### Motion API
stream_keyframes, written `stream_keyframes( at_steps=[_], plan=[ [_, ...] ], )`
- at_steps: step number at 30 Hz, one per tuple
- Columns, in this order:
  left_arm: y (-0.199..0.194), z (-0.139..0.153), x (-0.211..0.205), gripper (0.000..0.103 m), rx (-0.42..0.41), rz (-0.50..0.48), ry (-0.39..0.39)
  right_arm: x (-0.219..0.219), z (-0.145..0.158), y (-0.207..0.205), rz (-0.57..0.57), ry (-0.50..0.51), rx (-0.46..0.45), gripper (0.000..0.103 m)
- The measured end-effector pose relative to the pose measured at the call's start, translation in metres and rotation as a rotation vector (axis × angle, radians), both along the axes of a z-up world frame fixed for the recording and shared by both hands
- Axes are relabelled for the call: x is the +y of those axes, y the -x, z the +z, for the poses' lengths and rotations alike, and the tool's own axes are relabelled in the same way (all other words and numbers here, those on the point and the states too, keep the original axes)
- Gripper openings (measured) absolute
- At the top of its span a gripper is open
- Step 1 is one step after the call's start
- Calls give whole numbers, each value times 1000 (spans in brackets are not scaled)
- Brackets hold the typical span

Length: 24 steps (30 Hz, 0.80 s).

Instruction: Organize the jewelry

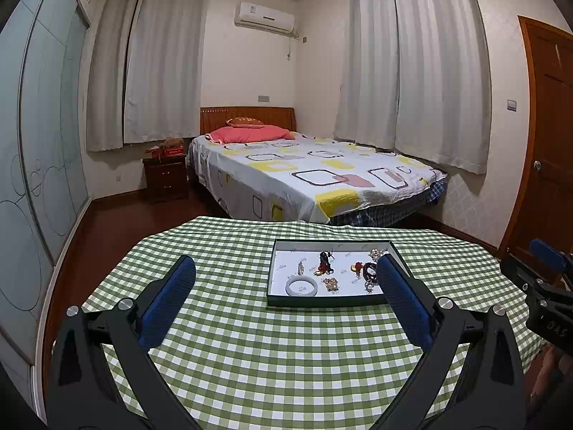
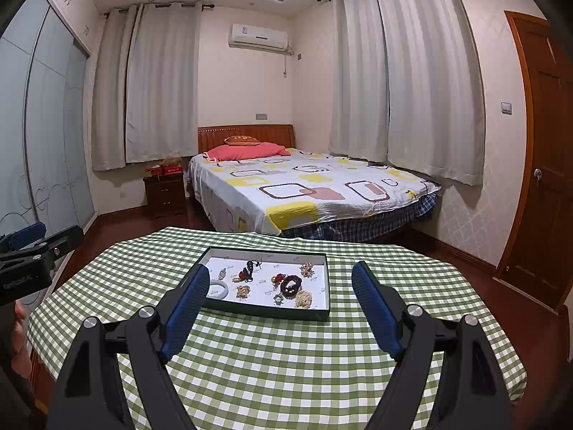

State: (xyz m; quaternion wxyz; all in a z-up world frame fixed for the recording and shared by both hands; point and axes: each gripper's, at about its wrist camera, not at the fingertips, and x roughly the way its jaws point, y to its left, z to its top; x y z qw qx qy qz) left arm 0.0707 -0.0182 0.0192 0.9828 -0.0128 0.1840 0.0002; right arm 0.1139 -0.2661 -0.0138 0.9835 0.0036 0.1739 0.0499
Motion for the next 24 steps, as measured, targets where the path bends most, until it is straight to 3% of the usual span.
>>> stream_keyframes(
  at_steps=[24],
  plan=[
    [5,2,0,98,-1,-3,10,2,-1,1,1,2,1,79]
  ],
)
